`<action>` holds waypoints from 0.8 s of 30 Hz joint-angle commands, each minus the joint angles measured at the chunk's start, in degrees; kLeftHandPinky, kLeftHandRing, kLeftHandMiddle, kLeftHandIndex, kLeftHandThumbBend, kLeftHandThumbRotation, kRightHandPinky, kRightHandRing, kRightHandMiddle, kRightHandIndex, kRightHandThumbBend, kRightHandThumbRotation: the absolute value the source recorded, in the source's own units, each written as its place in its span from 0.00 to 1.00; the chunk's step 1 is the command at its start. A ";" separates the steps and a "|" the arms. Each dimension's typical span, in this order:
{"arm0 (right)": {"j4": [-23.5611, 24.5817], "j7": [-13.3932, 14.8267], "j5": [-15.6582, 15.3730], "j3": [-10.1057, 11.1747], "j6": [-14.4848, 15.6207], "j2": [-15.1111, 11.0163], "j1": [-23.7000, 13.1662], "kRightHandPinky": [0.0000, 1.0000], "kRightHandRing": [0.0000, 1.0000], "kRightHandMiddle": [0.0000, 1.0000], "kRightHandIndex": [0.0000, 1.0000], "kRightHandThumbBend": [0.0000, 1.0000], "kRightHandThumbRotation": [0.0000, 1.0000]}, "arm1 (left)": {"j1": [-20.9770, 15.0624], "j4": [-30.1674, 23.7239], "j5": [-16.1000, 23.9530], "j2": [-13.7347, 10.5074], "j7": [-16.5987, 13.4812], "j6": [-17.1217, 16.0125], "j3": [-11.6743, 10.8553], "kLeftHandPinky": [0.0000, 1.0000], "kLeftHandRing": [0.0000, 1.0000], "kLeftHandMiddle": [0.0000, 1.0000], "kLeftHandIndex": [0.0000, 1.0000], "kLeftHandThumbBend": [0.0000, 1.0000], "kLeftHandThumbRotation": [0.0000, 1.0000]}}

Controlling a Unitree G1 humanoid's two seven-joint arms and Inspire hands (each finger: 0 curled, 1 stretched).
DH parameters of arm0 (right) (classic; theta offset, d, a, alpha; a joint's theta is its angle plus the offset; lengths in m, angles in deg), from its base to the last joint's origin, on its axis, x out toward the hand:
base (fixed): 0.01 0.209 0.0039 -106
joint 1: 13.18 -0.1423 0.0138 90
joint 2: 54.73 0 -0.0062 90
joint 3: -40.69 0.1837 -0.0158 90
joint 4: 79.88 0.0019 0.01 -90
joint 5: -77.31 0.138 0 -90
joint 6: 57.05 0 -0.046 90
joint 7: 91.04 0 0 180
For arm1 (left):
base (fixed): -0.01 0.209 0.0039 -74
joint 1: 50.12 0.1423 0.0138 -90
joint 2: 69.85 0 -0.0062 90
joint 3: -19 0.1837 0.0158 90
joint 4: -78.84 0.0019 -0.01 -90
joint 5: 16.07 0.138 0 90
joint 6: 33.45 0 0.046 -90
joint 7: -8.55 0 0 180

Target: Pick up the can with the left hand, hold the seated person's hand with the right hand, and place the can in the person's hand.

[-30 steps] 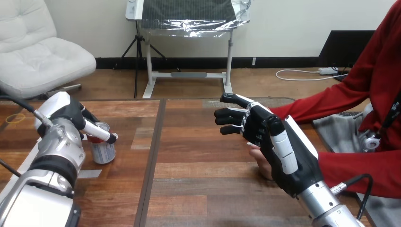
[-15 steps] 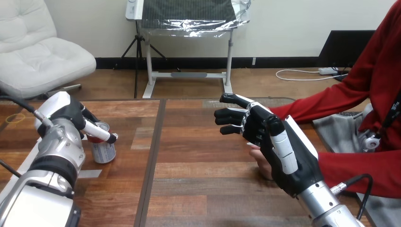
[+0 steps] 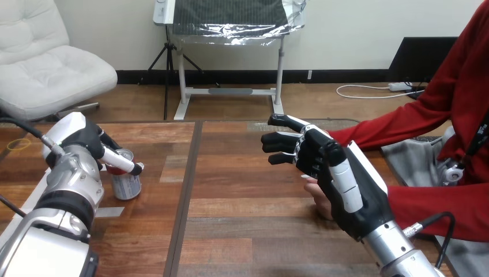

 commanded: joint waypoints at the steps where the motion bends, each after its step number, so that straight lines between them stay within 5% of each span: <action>1: -0.60 2.26 -2.69 0.77 -3.70 -1.46 -4.88 0.72 0.76 0.76 0.82 0.80 1.00 | -2.77 -4.36 0.95 -0.63 -0.92 -0.88 0.53 0.38 0.47 0.52 0.47 0.76 0.00; 10: -8.61 8.09 -12.30 1.24 -9.96 -5.32 -10.20 0.70 0.75 0.76 0.80 0.76 1.00 | -2.05 -7.57 0.76 -1.10 0.10 -0.11 0.28 0.36 0.45 0.51 0.47 0.75 0.00; 24: -13.94 14.96 -21.54 0.75 -9.13 -10.95 -15.90 0.72 0.78 0.79 0.81 0.98 0.85 | 4.57 -23.64 -0.13 -2.52 4.19 4.41 -2.01 0.31 0.38 0.45 0.47 0.76 0.00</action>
